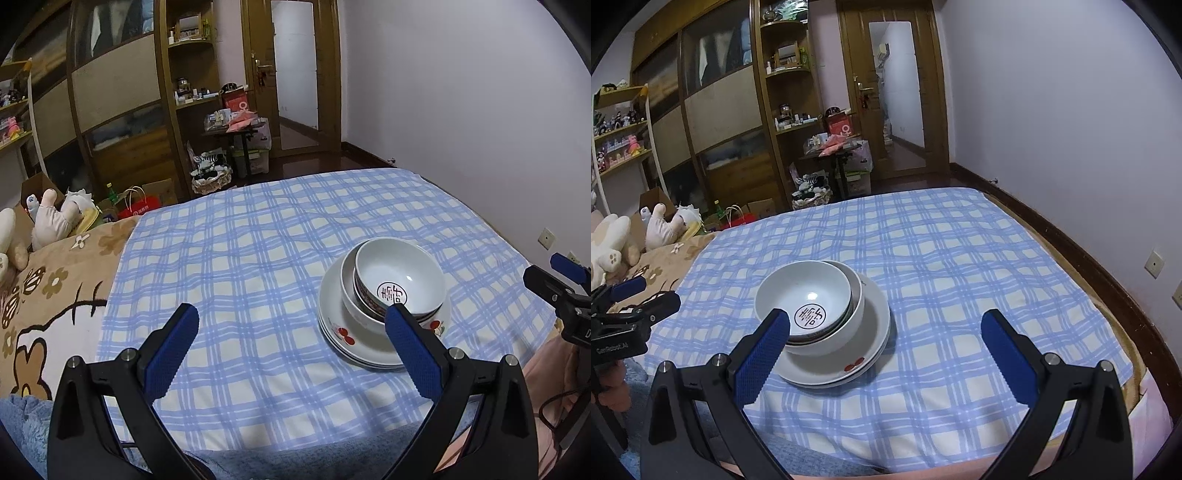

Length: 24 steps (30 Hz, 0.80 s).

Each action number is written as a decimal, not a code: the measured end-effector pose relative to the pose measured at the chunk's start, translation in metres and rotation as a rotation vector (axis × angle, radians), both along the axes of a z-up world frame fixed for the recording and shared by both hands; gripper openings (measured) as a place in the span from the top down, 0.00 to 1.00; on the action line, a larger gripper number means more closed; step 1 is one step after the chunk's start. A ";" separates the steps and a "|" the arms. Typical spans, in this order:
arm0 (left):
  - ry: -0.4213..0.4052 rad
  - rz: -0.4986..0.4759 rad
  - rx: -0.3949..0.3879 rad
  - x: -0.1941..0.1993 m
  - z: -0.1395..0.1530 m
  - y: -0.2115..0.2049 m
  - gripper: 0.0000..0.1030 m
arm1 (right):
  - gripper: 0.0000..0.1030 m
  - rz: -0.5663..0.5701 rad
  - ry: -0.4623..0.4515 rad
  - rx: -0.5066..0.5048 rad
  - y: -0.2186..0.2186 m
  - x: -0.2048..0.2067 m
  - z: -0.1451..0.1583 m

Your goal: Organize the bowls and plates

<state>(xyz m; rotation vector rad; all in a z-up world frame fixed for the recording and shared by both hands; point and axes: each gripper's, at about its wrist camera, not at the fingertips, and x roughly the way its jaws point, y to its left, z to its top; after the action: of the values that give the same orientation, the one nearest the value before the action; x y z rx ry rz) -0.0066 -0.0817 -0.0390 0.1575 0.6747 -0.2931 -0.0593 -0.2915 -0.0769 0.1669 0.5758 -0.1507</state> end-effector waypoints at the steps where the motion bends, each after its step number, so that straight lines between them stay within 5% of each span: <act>1: 0.002 0.001 0.004 0.000 -0.001 -0.001 0.03 | 0.00 -0.001 0.003 0.003 0.000 0.000 0.000; 24: 0.017 0.006 0.032 0.002 -0.006 -0.004 0.03 | 0.00 -0.009 0.004 -0.031 -0.001 0.003 0.001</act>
<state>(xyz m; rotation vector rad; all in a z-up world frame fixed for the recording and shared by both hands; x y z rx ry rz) -0.0045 -0.0855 -0.0451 0.1838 0.6971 -0.2778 -0.0564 -0.2925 -0.0757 0.1389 0.5759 -0.1691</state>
